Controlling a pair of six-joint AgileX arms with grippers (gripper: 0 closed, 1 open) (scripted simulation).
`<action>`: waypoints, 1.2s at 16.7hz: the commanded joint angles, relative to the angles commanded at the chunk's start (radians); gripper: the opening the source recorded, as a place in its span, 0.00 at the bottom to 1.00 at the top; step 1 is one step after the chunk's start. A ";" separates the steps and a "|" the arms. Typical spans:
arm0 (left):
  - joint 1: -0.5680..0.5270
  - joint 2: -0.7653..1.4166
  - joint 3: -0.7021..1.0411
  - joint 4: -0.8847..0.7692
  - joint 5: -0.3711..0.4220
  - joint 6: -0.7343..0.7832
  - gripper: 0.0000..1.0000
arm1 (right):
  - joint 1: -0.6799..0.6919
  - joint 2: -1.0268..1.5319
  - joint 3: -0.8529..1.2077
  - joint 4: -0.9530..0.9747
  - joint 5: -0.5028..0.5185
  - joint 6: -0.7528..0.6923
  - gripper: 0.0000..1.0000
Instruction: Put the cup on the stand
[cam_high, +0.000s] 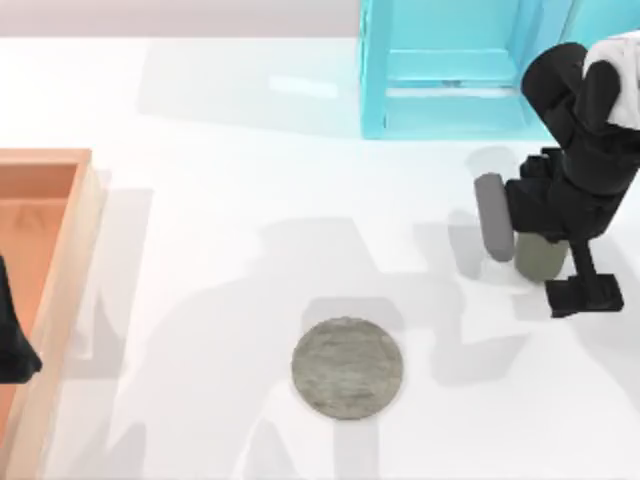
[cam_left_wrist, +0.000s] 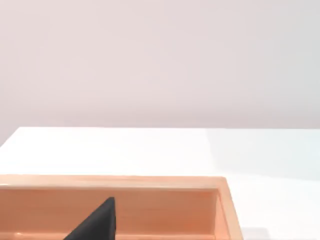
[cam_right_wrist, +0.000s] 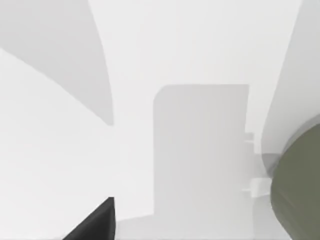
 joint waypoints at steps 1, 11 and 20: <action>0.000 0.000 0.000 0.000 0.000 0.000 1.00 | 0.000 0.000 0.000 0.000 0.000 0.000 0.92; 0.000 0.000 0.000 0.000 0.000 0.000 1.00 | 0.000 0.000 0.000 0.000 0.000 0.000 0.17; 0.000 0.000 0.000 0.000 0.000 0.000 1.00 | 0.000 0.000 0.000 0.000 0.000 0.000 0.00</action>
